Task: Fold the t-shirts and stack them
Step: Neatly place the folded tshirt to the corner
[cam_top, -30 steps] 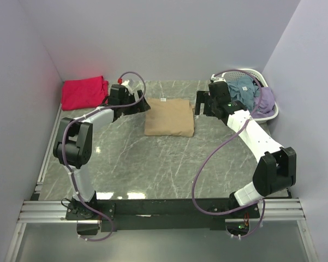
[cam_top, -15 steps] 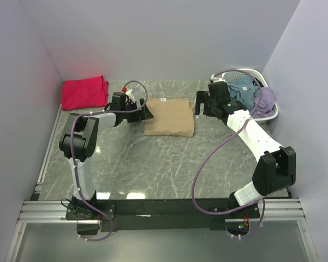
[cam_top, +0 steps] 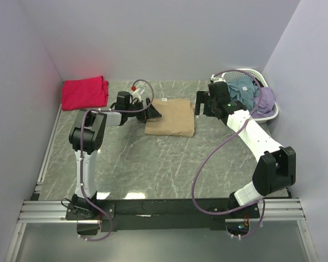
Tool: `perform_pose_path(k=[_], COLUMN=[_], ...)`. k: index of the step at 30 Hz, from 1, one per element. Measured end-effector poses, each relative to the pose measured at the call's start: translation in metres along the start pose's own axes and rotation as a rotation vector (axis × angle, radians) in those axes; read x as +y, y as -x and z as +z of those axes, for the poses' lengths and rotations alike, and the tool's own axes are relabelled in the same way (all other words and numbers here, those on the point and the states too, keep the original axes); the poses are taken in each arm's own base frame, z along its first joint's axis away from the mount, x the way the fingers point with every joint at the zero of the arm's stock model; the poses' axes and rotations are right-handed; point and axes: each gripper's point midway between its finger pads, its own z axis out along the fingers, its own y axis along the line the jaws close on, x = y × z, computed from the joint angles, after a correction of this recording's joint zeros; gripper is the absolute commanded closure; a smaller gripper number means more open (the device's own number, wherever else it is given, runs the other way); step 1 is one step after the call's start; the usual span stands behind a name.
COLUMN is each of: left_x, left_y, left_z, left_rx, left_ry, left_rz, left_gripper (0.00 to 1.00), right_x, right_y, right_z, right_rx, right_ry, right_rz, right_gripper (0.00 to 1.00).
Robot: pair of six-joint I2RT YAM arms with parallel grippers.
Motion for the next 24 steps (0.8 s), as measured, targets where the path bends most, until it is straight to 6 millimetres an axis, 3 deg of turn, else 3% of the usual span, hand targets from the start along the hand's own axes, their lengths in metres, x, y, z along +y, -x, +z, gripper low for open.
perform_pose_path(k=[6, 8, 12, 13, 16, 18, 19, 24], left_x=[-0.024, -0.033, -0.041, -0.04, -0.031, -0.025, -0.024, -0.027], left_y=[-0.006, -0.011, -0.018, -0.019, -0.025, -0.028, -0.029, -0.03], left_z=[0.036, 0.047, 0.059, 0.061, 0.065, 0.068, 0.069, 0.075], left_rx=[0.043, 0.06, 0.083, 0.089, 0.104, 0.111, 0.114, 0.124], left_ry=[-0.083, -0.103, -0.118, -0.112, -0.091, -0.084, -0.086, -0.101], left_rz=[0.052, 0.066, 0.072, 0.069, 0.046, 0.026, 0.014, -0.015], left_gripper=[0.01, 0.07, 0.32, 0.48, 0.68, 0.71, 0.85, 0.92], right_x=[0.0, 0.0, -0.002, -0.003, -0.004, -0.005, -0.005, -0.006], right_y=[-0.002, -0.003, -0.008, -0.009, -0.011, -0.011, -0.012, -0.014], right_z=[0.002, 0.003, 0.005, 0.005, 0.006, 0.006, 0.006, 0.007], right_rx=[0.007, 0.01, 0.021, 0.024, 0.029, 0.029, 0.03, 0.035], right_ry=[-0.002, -0.003, -0.008, -0.01, -0.015, -0.016, -0.016, -0.022], right_rz=[0.002, 0.002, 0.0, 0.0, 0.001, 0.003, 0.004, 0.004], right_gripper=[0.0, 0.0, 0.0, 0.0, 0.0, 0.0, 0.0, 0.0])
